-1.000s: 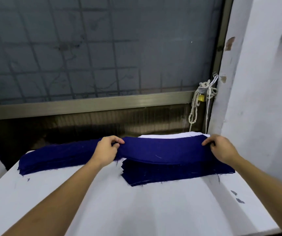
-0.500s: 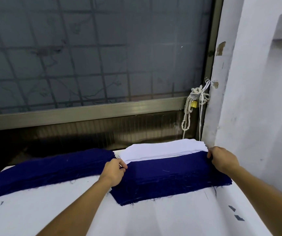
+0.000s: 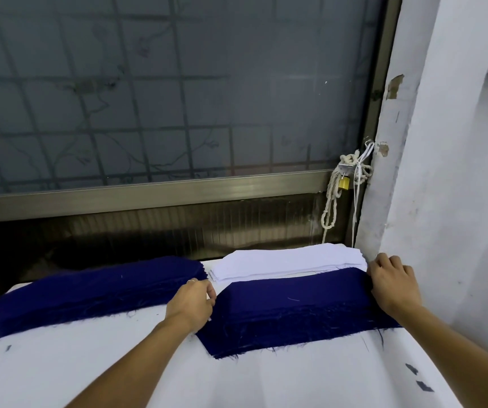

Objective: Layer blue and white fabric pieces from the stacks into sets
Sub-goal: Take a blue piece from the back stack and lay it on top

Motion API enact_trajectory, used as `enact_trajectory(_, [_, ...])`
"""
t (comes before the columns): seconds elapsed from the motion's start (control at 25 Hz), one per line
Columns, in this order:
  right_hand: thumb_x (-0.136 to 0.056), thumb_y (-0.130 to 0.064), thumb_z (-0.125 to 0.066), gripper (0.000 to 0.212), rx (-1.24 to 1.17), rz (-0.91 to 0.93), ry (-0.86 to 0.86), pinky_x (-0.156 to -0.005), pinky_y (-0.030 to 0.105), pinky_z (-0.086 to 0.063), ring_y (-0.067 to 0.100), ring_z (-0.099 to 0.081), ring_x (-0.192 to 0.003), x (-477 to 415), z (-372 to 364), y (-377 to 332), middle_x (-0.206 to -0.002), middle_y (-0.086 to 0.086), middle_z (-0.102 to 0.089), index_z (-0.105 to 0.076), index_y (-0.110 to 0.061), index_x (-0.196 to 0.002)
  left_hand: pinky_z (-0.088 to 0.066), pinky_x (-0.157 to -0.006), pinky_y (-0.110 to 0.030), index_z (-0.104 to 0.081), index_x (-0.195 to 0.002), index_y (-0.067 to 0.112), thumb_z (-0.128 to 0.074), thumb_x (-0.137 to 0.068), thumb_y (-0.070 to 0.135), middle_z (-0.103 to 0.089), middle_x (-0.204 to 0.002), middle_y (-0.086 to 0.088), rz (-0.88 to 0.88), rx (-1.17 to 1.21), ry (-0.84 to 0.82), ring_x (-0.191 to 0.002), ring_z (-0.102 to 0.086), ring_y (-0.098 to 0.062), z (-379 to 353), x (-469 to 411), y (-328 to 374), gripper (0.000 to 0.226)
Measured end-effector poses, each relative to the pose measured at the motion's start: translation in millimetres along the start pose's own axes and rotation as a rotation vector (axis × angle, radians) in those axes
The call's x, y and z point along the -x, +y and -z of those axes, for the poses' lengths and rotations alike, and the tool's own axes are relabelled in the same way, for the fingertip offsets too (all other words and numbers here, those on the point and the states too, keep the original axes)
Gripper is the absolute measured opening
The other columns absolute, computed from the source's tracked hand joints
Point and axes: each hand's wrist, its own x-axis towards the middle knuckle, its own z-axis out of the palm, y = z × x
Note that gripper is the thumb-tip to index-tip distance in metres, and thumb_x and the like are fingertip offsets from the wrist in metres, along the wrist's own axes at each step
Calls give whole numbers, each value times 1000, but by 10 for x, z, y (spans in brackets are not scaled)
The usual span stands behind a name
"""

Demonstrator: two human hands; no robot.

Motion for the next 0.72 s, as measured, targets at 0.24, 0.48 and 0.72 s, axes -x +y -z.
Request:
enact_trajectory(0.24, [-98,-10,-58,23,-539,62,111,-95,33,-54,15,-62,-106,-112,404,-767,-119,-2,-69,-70,-25,-111,-56,-72,-31,-63,-99,22,-57,-102,19,-61,-97,5,4,50,208,-83,-61,-11,530,-75,-438,8])
enact_trajectory(0.48, [-100,-20,-58,19,-747,205,-75,-66,12,-47,4,-61,-78,-244,612,-1959,-94,-17,-64,-61,-39,-100,-56,-79,-34,-59,-102,25,-53,-105,24,-63,-98,3,123,46,240,-83,-61,-10,878,-259,-1303,7])
enact_trajectory(0.72, [-101,-19,-56,18,-827,342,-179,-70,20,-54,8,-63,-78,-357,658,-3063,-91,-14,-65,-65,-35,-99,-55,-92,-33,-58,-132,23,-53,-104,34,-62,-124,0,175,-37,179,-104,-62,-13,949,-446,-2054,30])
